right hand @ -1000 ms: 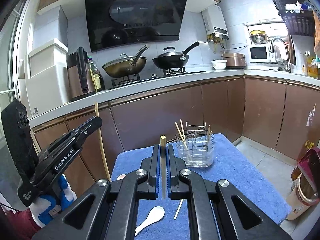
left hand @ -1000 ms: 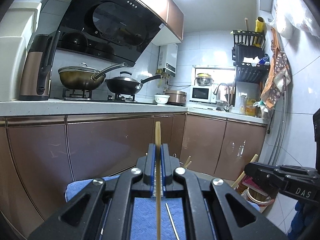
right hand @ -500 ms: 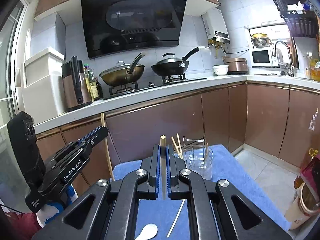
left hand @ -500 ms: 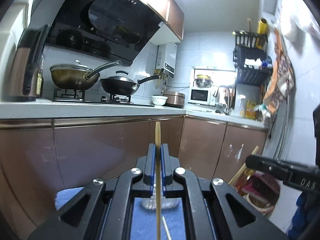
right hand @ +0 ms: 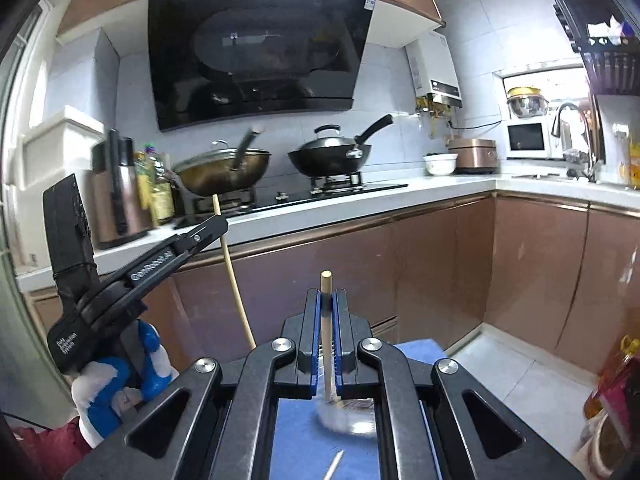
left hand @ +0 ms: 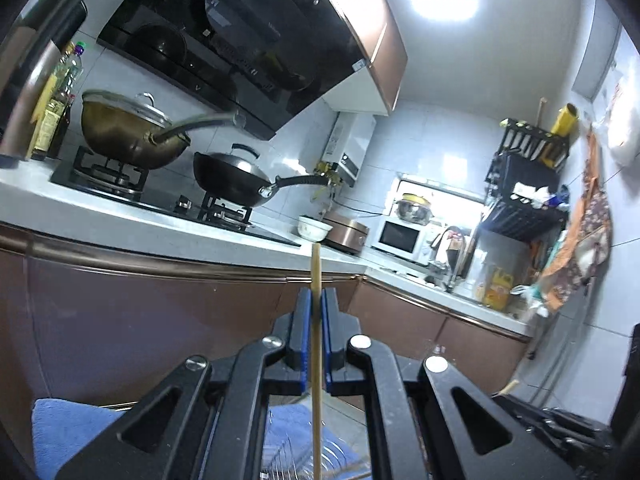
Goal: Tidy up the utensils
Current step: 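Open both tools to drop the chopsticks into the glass holder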
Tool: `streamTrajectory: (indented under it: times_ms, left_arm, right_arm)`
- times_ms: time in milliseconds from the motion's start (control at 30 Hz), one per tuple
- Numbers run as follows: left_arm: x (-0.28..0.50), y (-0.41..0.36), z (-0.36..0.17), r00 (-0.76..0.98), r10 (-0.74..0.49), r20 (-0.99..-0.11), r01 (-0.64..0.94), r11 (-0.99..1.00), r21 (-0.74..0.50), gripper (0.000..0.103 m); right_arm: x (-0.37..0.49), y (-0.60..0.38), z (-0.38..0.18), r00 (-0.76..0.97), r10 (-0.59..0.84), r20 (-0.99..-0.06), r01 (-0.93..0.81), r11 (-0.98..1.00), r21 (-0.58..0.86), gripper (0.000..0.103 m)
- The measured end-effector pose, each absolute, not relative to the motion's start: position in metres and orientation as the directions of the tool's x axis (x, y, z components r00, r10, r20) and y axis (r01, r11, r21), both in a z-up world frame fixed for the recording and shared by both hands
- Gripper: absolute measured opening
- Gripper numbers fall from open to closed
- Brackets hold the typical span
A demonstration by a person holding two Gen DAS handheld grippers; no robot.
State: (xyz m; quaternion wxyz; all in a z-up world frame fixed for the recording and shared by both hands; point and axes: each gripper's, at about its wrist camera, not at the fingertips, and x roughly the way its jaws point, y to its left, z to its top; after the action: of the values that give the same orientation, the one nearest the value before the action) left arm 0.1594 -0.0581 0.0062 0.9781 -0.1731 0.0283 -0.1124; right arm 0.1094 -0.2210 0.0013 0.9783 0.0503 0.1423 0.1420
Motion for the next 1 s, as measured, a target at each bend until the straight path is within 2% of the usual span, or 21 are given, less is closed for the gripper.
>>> streamTrajectory:
  times_ms: [300, 633, 733, 933, 1000]
  left_arm:
    - [0.237, -0.085, -0.051, 0.988, -0.131, -0.082, 0.099, 0.944, -0.315, 0.005]
    - [0.271, -0.091, -0.111, 0.987, -0.077, -0.142, 0.030, 0.953, -0.303, 0.007]
    - [0.271, -0.088, -0.118, 0.979, -0.092, -0.181, 0.035, 0.954, -0.297, 0.019]
    - [0.240, -0.074, -0.098, 0.979, -0.099, -0.181, 0.048, 0.963, -0.265, 0.027]
    - [0.224, -0.066, -0.083, 0.980, -0.099, -0.175, 0.052, 0.966, -0.252, 0.033]
  right_arm:
    - [0.181, -0.231, -0.034, 0.907, 0.261, -0.332, -0.227, 0.964, 0.138, 0.006]
    - [0.218, -0.230, -0.090, 0.865, 0.234, -0.444, -0.184, 0.971, 0.154, 0.006]
    - [0.214, -0.232, -0.096, 0.860, 0.229, -0.456, -0.172, 0.971, 0.163, 0.011]
    - [0.189, -0.234, -0.080, 0.878, 0.219, -0.425, -0.165, 0.973, 0.162, 0.017]
    - [0.177, -0.234, -0.071, 0.888, 0.211, -0.409, -0.161, 0.975, 0.154, 0.019]
